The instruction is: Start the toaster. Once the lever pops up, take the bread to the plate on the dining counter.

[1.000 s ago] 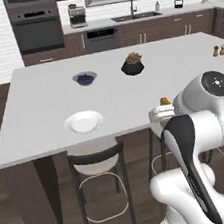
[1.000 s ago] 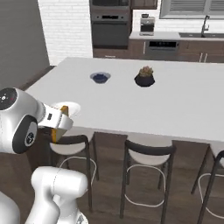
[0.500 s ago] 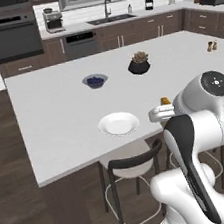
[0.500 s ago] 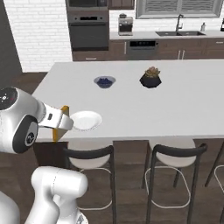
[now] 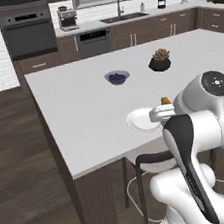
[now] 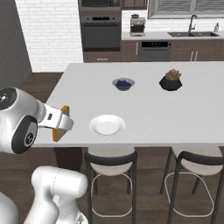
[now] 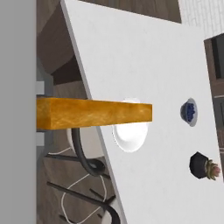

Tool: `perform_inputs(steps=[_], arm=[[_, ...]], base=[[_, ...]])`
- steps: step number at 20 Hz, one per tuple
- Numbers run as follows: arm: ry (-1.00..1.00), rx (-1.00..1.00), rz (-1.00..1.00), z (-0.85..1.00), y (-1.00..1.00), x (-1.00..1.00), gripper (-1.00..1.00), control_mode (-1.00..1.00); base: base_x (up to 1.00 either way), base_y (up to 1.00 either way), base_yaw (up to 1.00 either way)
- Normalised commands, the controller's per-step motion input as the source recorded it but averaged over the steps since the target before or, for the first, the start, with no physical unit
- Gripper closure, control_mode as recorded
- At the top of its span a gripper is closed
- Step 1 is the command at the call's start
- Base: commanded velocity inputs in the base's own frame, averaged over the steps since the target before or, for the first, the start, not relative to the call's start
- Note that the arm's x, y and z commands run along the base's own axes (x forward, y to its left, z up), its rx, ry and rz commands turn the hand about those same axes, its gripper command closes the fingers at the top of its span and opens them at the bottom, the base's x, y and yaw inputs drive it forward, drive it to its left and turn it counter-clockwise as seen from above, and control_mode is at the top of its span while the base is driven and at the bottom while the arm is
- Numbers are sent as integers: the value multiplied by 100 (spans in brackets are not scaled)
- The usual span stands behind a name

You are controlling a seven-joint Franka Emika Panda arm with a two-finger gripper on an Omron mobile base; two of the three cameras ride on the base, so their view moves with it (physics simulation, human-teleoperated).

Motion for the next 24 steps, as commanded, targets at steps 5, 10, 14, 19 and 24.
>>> perform_inputs(steps=[5, 10, 14, 19, 24], arm=[[0, 0, 0, 0, 0, 0, 100, 100], [0, 0, 0, 0, 0, 0, 100, 100], [0, 0, 0, 0, 0, 0, 100, 100], [0, 0, 0, 0, 0, 0, 100, 100], [0, 0, 0, 0, 0, 0, 100, 100]], base=[[40, -13, 3], [1, -42, 0], [7, -11, 0], [10, -20, 0], [2, -7, 0]])
